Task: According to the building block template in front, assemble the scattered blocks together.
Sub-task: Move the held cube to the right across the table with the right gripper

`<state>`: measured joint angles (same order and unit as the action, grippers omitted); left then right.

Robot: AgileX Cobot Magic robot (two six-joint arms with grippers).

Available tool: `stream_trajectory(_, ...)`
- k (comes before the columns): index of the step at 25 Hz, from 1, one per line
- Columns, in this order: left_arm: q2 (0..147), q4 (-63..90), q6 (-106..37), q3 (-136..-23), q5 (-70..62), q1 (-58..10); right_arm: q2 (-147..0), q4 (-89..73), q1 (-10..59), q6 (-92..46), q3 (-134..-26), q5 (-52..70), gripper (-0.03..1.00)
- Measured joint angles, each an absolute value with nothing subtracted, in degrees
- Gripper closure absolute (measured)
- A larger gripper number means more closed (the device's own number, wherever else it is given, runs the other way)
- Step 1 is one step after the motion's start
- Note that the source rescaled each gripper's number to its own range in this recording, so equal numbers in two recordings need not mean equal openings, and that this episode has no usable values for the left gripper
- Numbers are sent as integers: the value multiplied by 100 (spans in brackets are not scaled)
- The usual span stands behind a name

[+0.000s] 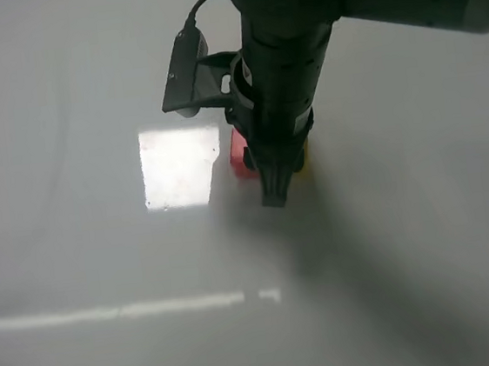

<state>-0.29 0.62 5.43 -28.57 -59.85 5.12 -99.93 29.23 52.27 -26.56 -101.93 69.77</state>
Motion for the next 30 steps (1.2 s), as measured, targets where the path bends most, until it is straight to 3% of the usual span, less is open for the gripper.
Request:
stream_trajectory(7, -29, 62, 543, -2857, -5991, 512, -9802, 2923, 4837, -3300, -9832, 6982, 96)
stream_trajectory(26, -29, 62, 543, -2857, -5986, 512, -9722, 2928, 4832, -3136, -9521, 6692, 97)
stream_trajectory(28, -29, 62, 543, -2857, -5991, 512, -9720, 2928, 4832, -3109, -9520, 6680, 93)
stream_trajectory(30, -29, 62, 543, -2857, -5991, 512, -9720, 2928, 4832, -3108, -9520, 6659, 80)
